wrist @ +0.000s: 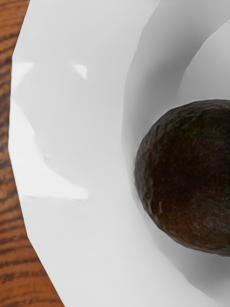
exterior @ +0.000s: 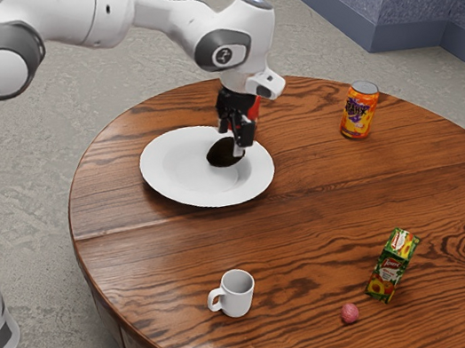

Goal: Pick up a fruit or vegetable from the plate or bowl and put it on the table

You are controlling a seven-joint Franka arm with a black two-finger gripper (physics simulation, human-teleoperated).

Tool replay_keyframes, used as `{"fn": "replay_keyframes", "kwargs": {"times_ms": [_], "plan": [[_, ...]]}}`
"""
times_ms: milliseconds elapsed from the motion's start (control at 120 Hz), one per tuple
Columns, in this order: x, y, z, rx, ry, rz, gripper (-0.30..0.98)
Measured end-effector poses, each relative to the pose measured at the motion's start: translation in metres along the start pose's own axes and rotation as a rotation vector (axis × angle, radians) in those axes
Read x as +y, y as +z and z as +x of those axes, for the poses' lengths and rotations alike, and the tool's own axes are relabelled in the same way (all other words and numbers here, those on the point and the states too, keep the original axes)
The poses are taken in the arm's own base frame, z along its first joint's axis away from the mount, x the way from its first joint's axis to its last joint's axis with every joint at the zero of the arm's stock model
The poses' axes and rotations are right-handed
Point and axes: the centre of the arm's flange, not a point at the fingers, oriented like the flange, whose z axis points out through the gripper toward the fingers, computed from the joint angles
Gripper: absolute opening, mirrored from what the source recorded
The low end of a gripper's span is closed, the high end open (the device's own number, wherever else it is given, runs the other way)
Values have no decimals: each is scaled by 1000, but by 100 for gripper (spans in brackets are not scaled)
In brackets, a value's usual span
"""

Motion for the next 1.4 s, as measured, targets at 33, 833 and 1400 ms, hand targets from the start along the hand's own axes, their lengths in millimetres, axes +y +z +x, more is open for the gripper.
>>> {"fn": "replay_keyframes", "kwargs": {"times_ms": [33, 833, 1400], "plan": [[0, 2, 2, 2, 13, -1, 69], [-1, 22, 16, 9, 174, 1, 69], [-2, 31, 11, -74, 211, 6, 69]]}}
